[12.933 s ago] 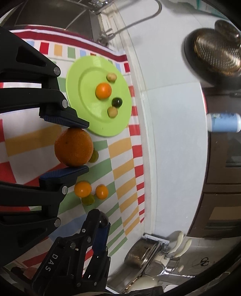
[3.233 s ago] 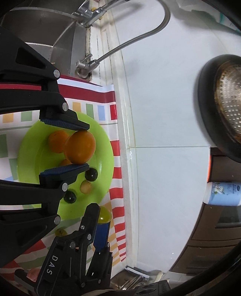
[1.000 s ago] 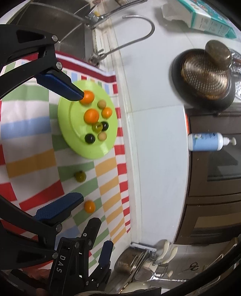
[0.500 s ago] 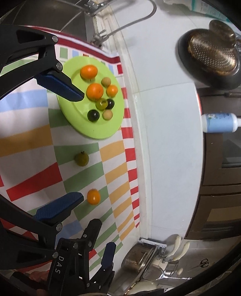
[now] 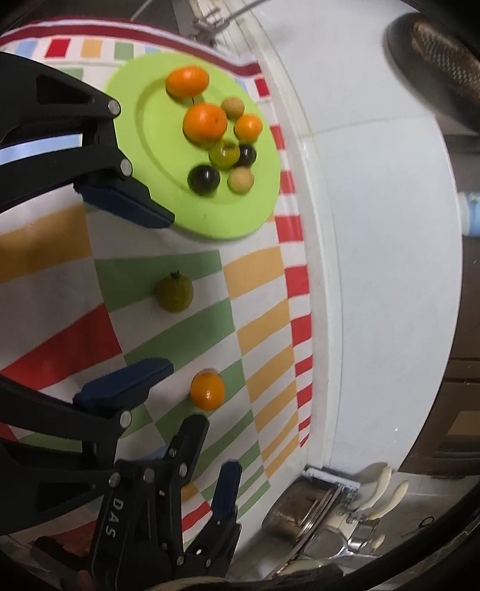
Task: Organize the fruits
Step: 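Lift both tools off the plate and move toward the last two fruits, then grasp the orange with the right tool while the left grasps the green fruit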
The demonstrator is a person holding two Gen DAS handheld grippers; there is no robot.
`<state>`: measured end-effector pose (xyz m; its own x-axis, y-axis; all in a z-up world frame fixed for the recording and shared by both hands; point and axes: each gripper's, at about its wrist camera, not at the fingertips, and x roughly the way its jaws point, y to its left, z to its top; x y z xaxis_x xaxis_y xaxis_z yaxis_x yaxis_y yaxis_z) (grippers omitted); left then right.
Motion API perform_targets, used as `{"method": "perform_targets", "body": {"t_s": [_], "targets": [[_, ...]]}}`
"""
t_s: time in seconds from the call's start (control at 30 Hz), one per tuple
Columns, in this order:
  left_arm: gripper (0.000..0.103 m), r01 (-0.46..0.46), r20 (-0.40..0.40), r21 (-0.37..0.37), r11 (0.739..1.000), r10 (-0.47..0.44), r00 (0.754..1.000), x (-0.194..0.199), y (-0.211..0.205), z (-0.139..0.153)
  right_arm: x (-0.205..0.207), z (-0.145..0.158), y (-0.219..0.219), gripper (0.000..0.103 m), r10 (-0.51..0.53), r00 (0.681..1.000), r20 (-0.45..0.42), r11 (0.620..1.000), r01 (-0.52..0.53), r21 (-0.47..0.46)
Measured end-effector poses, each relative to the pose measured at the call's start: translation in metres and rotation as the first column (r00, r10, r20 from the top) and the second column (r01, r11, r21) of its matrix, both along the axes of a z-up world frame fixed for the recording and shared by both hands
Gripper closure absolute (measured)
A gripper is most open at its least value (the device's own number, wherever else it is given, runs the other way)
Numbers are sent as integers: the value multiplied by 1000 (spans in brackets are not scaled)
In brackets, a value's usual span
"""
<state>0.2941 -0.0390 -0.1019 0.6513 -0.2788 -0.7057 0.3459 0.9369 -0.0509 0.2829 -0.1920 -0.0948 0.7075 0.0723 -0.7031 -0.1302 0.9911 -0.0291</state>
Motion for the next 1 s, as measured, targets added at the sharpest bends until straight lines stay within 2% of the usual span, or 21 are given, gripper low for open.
{"method": "perform_targets", "body": {"t_s": [0.13, 0.5, 0.57, 0.73, 0.77, 1.0], "targets": [[44, 11, -35, -4, 1000, -11, 999, 11, -5, -9, 10, -8, 2, 38, 9, 1000, -26, 1000, -9, 14], [57, 11, -99, 25, 1000, -9, 995, 36, -13, -25, 31, -27, 7, 51, 20, 996, -89, 998, -15, 54], [64, 11, -113, 23, 1000, -8, 994, 40, -13, -28, 34, -30, 9, 52, 25, 995, -97, 999, -21, 49], [74, 6, -132, 4, 1000, -6, 991, 43, -11, -31, 38, -36, 11, 65, 37, 992, -117, 998, -31, 56], [74, 7, -133, 4, 1000, -7, 991, 43, -12, -31, 38, -36, 12, 68, 38, 992, -118, 998, -31, 59], [75, 11, -120, 0, 1000, -11, 993, 36, -10, -23, 32, -31, 13, 68, 42, 994, -105, 997, -35, 65]]}}
